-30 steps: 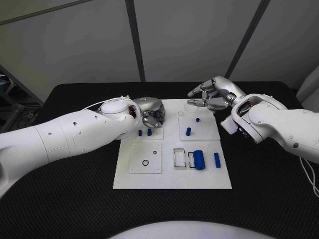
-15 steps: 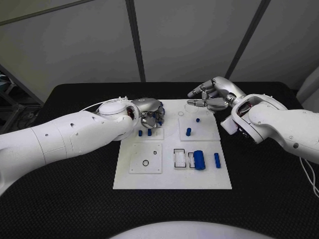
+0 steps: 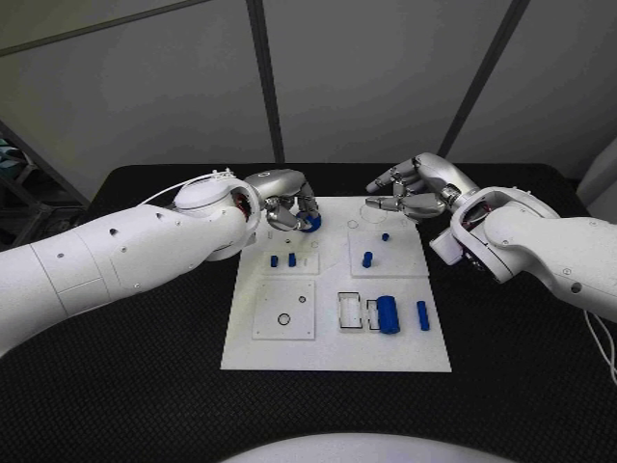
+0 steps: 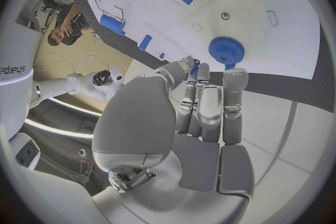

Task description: Assemble the parts on the task board

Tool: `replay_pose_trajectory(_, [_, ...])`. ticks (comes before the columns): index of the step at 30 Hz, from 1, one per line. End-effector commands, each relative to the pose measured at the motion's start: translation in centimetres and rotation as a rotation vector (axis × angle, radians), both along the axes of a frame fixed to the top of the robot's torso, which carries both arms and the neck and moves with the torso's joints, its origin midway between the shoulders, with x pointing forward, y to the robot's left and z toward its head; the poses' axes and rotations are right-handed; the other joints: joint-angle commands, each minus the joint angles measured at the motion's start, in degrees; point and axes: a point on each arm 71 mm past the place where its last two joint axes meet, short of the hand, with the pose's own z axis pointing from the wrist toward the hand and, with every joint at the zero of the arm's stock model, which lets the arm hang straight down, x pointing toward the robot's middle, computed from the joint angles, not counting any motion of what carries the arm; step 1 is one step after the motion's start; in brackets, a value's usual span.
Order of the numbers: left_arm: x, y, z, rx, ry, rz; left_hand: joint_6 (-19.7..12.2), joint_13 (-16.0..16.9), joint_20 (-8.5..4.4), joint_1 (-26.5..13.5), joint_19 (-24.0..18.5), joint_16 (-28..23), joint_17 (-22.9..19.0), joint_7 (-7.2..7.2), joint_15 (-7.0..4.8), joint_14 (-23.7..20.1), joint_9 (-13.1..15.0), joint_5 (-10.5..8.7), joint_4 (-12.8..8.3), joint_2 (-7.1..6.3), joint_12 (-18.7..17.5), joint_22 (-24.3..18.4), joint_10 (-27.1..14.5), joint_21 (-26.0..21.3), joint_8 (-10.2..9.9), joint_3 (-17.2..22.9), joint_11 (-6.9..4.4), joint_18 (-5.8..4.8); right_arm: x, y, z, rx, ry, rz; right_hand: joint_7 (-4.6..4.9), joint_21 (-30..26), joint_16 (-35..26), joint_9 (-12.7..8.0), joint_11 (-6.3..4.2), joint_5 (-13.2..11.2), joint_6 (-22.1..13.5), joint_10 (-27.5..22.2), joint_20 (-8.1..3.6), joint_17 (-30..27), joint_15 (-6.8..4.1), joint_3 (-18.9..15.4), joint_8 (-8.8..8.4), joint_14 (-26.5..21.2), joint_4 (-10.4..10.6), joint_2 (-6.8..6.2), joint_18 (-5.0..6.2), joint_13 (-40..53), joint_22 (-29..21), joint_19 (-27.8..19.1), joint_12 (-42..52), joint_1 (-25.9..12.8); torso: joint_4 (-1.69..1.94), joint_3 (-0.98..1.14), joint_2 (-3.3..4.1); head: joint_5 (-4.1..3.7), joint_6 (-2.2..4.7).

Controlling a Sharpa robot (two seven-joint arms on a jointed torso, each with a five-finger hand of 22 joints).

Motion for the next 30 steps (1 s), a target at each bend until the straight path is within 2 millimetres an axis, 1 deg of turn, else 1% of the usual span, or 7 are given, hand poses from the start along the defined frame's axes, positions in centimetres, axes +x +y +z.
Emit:
replay_pose_trajectory(1, [-0.1,0.6,0.5,-0.025,0.011,0.010,0.3,-0.1,0.03,-0.5,0.5,0.2,0.0,0.06,0.08,0.3,0.0,-0.21,-0.2,-0.08,-0.3,0.0,0.5,0.2,-0.4,0.2,-0.04,-3.09,0.0,0.1,0.1,0.000,-0.006,0.009,-0.12,-0.4,-0.3,0.0,-0.04,0.3,0.0,0.1,-0.13,8.8,-0.30,0.2,0.25,4.3,0.0,0.27,0.48,0.1,-0.1,-0.4,-0.1,0.1,-0.02,0.05,0.03,0.23,0.10])
replay_pose_trajectory(9, [-0.1,2.8,0.4,-0.006,0.045,0.046,0.4,-0.2,0.09,-0.9,0.4,0.2,-0.3,0.08,0.15,0.3,0.0,-0.25,-0.1,-0.35,-0.6,0.1,0.7,0.1,-0.7,0.0,0.01,-3.08,0.0,-0.1,0.1,-0.001,-0.005,0.006,-0.12,-0.4,-0.3,0.0,-0.04,0.3,0.0,0.1,-0.13,8.8,-0.30,0.2,0.25,4.3,0.0,0.27,0.48,0.1,-0.1,-0.4,-0.1,0.1,-0.08,0.00,0.08,0.40,0.04])
replay_pose_trajectory(12, [-0.4,3.3,0.0,-0.001,0.058,0.053,0.4,-0.2,0.10,-0.9,0.3,0.2,-0.3,0.08,0.15,0.3,0.0,-0.25,-0.1,-0.39,-0.7,0.1,0.7,0.1,-0.8,0.0,0.01,-3.08,0.0,-0.1,0.1,-0.002,-0.005,0.005,-0.12,-0.4,-0.3,0.0,-0.04,0.3,0.0,0.1,-0.13,8.8,-0.30,0.2,0.25,4.3,0.0,0.27,0.48,0.1,-0.1,-0.4,-0.1,0.1,-0.04,-0.02,0.07,0.39,-0.01])
replay_pose_trajectory(17, [-0.7,4.1,-1.0,0.006,0.080,0.064,0.5,-0.3,0.11,-1.0,0.3,0.2,-0.3,0.07,0.16,0.2,0.0,-0.26,-0.1,-0.42,-0.7,0.1,0.7,0.1,-0.8,0.0,0.01,-3.08,0.0,-0.1,0.1,-0.002,-0.005,0.005,-0.12,-0.4,-0.3,0.0,-0.04,0.3,0.0,0.1,-0.13,8.8,-0.30,0.2,0.25,4.3,0.0,0.27,0.48,0.1,-0.1,-0.4,-0.1,0.1,-0.09,-0.02,0.05,0.44,-0.06])
replay_pose_trajectory(23, [-1.0,4.4,-2.0,0.010,0.099,0.073,0.5,-0.3,0.11,-1.0,0.3,0.2,-0.3,0.07,0.16,0.2,0.0,-0.26,-0.1,-0.42,-0.7,0.1,0.7,0.1,-0.8,0.0,0.01,-3.08,0.0,-0.1,0.1,-0.003,-0.006,0.005,-0.12,-0.4,-0.3,0.0,-0.04,0.3,0.0,0.1,-0.13,8.8,-0.30,0.2,0.25,4.3,0.0,0.27,0.48,0.1,-0.1,-0.4,-0.1,0.1,-0.15,-0.03,0.06,0.47,-0.13])
replay_pose_trajectory(26, [-1.0,4.4,-2.3,0.012,0.107,0.074,0.5,-0.3,0.12,-1.0,0.3,0.2,-0.4,0.06,0.16,0.2,0.0,-0.25,-0.2,-0.46,-0.8,0.1,0.8,0.0,-0.9,-0.1,0.00,-3.06,0.0,-0.1,0.1,-0.004,-0.006,0.005,-0.12,-0.4,-0.3,0.0,-0.04,0.3,0.0,0.1,-0.13,8.8,-0.30,0.2,0.25,4.3,0.0,0.27,0.48,0.1,-0.1,-0.4,-0.1,0.1,-0.20,0.02,0.06,0.50,-0.08])
replay_pose_trajectory(30, [-1.0,4.3,-2.6,0.013,0.115,0.071,0.5,-0.3,0.12,-1.0,0.2,0.1,-0.6,0.06,0.16,0.2,0.0,-0.25,-0.2,-0.46,-0.8,0.0,0.8,0.0,-0.9,-0.1,0.00,-3.05,0.0,-0.1,0.1,-0.004,-0.006,0.005,-0.12,-0.4,-0.3,0.0,-0.04,0.3,0.0,0.1,-0.13,8.8,-0.30,0.2,0.25,4.3,0.0,0.27,0.48,0.1,-0.1,-0.4,-0.1,0.1,-0.20,0.01,0.10,0.48,-0.14])
